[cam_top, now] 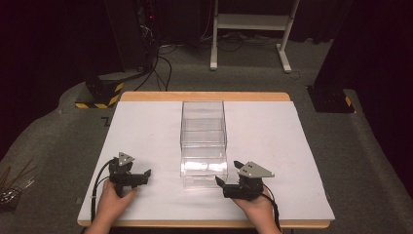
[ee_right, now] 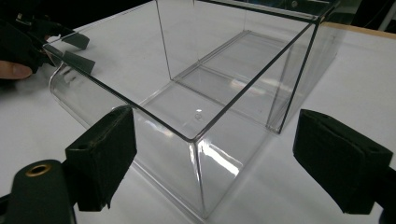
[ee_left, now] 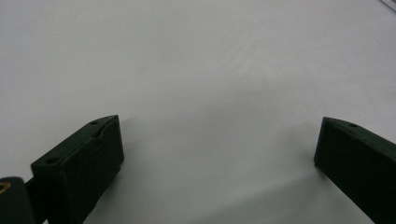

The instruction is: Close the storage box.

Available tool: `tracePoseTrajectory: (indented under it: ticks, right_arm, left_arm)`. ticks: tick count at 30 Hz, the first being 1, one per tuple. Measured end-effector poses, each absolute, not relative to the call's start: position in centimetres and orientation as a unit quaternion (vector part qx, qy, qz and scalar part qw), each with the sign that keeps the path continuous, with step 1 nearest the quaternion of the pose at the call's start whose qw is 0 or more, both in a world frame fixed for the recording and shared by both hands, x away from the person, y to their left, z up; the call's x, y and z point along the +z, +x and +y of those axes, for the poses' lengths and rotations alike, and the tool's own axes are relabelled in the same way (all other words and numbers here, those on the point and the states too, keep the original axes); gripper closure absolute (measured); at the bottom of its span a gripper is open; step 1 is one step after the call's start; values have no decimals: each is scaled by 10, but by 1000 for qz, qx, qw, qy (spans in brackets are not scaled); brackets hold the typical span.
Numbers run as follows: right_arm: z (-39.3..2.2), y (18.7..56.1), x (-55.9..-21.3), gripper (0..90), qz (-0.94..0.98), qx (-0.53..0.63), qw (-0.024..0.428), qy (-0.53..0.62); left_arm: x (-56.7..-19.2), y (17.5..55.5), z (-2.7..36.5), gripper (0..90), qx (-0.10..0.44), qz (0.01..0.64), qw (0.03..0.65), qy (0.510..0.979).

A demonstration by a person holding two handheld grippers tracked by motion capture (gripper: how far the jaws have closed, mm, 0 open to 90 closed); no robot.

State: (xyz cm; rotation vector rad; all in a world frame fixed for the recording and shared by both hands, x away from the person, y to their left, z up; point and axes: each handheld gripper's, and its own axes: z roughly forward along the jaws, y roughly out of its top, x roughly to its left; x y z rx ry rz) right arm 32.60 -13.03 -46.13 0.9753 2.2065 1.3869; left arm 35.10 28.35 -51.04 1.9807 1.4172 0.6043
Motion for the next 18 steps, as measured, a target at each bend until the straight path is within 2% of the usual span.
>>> tracePoseTrajectory:
  ticks: [18]
  right_arm:
    - [-126,335,-462,137,774,497,180,348]
  left_arm:
    - [-510,351,283,16,229,537,311,750]
